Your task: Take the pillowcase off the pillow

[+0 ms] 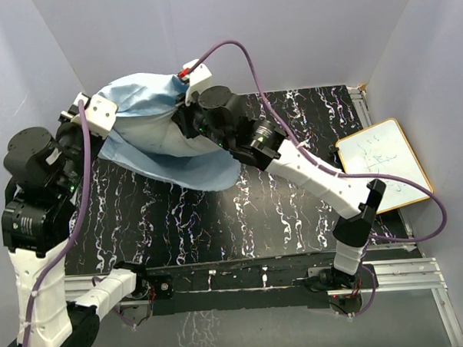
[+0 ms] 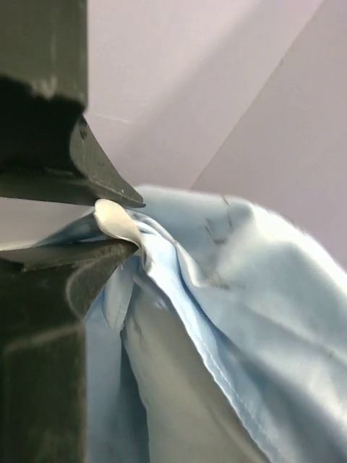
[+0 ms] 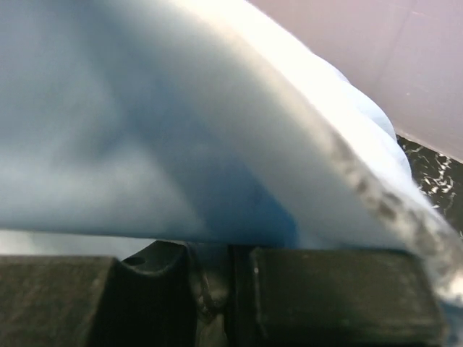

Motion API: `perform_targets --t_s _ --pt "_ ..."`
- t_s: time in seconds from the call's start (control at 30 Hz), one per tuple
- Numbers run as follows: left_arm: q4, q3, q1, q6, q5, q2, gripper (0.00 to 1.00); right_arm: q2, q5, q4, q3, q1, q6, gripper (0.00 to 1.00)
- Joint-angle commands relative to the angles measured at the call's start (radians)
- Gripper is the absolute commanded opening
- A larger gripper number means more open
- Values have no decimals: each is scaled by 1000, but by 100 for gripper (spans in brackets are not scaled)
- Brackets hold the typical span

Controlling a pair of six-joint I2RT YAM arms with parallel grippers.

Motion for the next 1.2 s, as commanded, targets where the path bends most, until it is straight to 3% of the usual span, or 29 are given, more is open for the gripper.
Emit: perform_targets --t_s 0.0,0.17,0.5,0.73,0.83,1.0,1.17 --pt "113 -19 4 84 -122 -25 19 -133 39 141 -68 -21 -9 8" --pt "192 2 5 97 -150 12 9 -240 -19 208 -236 -21 -24 8" --pt "205 89 4 -97 2 183 7 -465 -416 390 -540 -22 -29 8" --pt "246 131 4 -206 74 262 0 -524 -472 349 -609 -21 -26 8" --pt "265 46 4 -173 35 249 0 -564 -493 379 -636 -22 -16 8" --pt "326 -231 4 -113 -35 159 0 -592 -523 440 -607 -39 43 8" --pt "313 -450 4 -92 -38 86 0 -619 -475 506 -614 -120 142 8"
